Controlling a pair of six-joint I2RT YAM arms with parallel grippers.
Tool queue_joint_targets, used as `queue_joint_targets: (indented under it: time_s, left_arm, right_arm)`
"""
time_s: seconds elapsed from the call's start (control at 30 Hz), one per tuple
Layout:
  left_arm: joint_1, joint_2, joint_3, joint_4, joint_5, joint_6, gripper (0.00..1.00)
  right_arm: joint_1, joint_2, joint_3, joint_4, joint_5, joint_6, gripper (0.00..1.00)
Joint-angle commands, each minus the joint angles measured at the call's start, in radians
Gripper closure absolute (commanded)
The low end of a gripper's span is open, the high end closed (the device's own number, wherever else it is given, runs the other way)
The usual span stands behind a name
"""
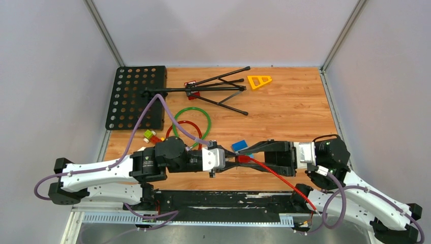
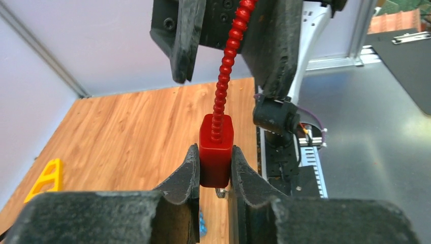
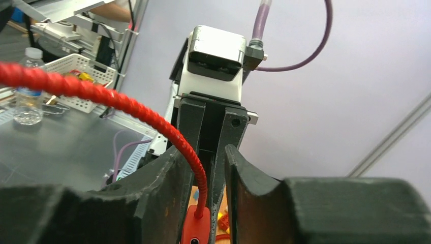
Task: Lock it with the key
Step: Pick up the lock from the center of the board.
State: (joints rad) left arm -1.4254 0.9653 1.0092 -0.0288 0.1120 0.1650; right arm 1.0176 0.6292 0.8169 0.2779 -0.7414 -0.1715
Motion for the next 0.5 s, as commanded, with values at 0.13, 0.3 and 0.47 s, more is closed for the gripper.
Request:
queue_joint_targets:
  time_s: [0.13, 0.3, 0.47]
  left_arm:
    - [-0.003, -0.033, -0.004, 0.079, -0.1, 0.006, 1.0]
    - [-0.003, -0.041, -0.007, 0.081, -0.107, 0.002, 1.0]
    - [-0.003, -0.043, -0.01, 0.08, -0.109, 0.004, 1.0]
  right_arm:
    - [-0.002, -0.037, -0.025, 0.004, 0.096, -0.029, 0.6]
    - [-0.001, -0.033, -0.027, -0.012, 0.097, -0.035, 0.59]
    - [-0.002, -0.027, -0.022, -0.015, 0.084, -0.041, 0.74]
